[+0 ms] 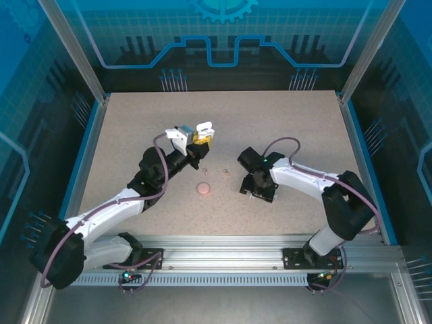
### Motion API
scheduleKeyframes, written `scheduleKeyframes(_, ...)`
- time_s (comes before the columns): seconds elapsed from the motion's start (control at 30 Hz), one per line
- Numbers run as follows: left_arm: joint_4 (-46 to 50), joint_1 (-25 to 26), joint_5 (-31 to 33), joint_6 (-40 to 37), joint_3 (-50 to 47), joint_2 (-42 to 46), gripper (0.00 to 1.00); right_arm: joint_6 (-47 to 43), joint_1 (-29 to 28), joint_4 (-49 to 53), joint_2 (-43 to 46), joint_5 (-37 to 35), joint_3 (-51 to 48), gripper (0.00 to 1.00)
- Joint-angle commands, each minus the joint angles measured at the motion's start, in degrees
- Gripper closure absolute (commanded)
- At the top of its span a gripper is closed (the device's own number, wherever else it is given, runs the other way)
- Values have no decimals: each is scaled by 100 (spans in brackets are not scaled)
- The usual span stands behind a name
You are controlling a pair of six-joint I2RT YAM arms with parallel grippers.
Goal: Insert the wireless bluetooth earbuds into the charging case
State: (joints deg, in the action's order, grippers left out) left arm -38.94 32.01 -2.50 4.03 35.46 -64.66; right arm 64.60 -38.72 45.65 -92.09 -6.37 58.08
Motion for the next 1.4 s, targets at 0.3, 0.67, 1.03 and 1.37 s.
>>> scheduleKeyframes(0.3, -357, 43, 374, 72, 40, 253, 100, 942, -188, 175, -637, -324, 396, 39)
scheduleKeyframes(0.67, -259, 48, 251, 93, 6, 237, 100, 794, -119, 52, -863, -386, 412, 46)
scheduleKeyframes(1.03, -216, 78, 185, 90, 57, 133, 100, 567, -22, -171, -872, -461, 335, 52)
scheduleKeyframes(1.37, -184, 148, 175, 49, 101, 5, 100, 536, 88, -361, -932, -343, 187, 55)
